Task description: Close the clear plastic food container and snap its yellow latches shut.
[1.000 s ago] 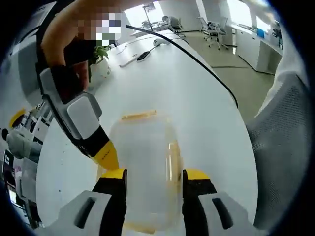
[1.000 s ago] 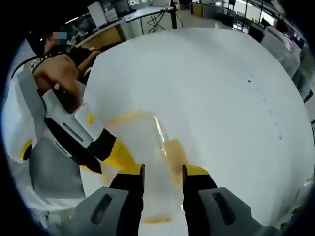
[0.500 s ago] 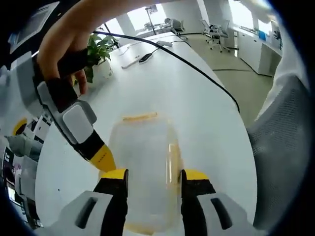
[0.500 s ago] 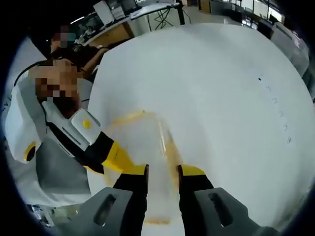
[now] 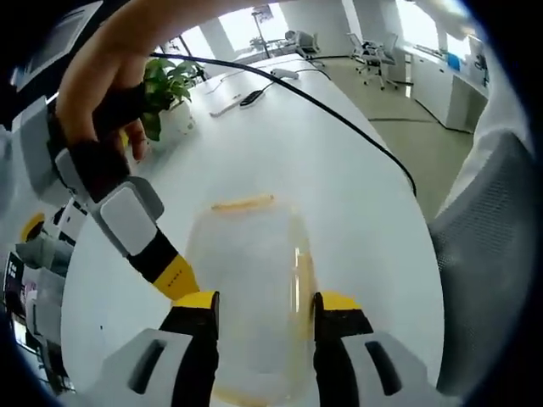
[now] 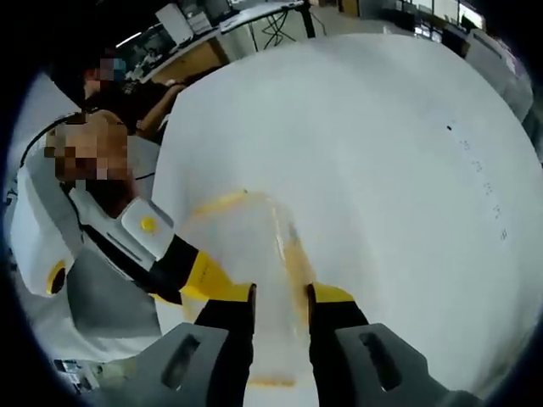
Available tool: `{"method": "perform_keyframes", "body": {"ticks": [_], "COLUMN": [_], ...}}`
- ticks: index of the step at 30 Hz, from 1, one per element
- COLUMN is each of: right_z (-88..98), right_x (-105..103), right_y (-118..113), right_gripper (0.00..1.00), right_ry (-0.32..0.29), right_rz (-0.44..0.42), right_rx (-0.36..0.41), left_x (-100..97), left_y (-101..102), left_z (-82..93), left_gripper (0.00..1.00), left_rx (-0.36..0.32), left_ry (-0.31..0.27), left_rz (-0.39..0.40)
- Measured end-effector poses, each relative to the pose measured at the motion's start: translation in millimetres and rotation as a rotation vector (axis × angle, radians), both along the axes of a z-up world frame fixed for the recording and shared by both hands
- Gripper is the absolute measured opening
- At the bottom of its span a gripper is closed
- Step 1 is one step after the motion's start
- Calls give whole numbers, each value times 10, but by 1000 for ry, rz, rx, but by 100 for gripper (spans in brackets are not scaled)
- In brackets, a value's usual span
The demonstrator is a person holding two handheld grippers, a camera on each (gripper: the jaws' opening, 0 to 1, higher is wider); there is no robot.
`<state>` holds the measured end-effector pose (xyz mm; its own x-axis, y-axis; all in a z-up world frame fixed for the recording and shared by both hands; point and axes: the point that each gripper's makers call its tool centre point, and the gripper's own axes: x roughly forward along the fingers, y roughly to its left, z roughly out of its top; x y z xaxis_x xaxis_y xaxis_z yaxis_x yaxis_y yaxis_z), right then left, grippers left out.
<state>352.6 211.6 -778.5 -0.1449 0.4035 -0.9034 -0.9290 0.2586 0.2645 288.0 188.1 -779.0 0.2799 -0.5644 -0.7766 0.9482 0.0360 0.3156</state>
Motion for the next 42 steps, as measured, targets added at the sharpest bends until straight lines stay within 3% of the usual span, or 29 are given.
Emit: {"method": "perform_keyframes", "body": {"ticks": [14,17,18,19,27,32,37,42], "right_z": [4,5,4,9,16,-7,-32,-56], "right_x": [-21,-31,-20,-19,-39,2,4,23], "right_y": [-10,-14,-12,-15,-24,-16,-17,-8], "right_gripper": [20,20,20,20,20,20,19,18], "right_ry": [2,5,0,3,8,57,116,163], "right_rz": [-10,-13,-14,-16,-13,13,98,107], "right_rx": [-31,-35,-34,-34,-30,-56,-142,-174], "left_x": [-32,-40,59,-22,-28,-36,-17,-19], "left_y": [-24,-30,-6,-14,-16,-23,-21,-20], "left_z": [-17,-34,9,-6,0,-12,-20,-22], "left_gripper": [33,31,30,29,30,30,30,30], "left_rx": [40,59,69,60,64,65,66,63], "left_ry": [-45,-81,-153,-106,-112,-135,-134,-138], "left_rz": [1,-10,-11,-14,-28,-36,-41,-48]}}
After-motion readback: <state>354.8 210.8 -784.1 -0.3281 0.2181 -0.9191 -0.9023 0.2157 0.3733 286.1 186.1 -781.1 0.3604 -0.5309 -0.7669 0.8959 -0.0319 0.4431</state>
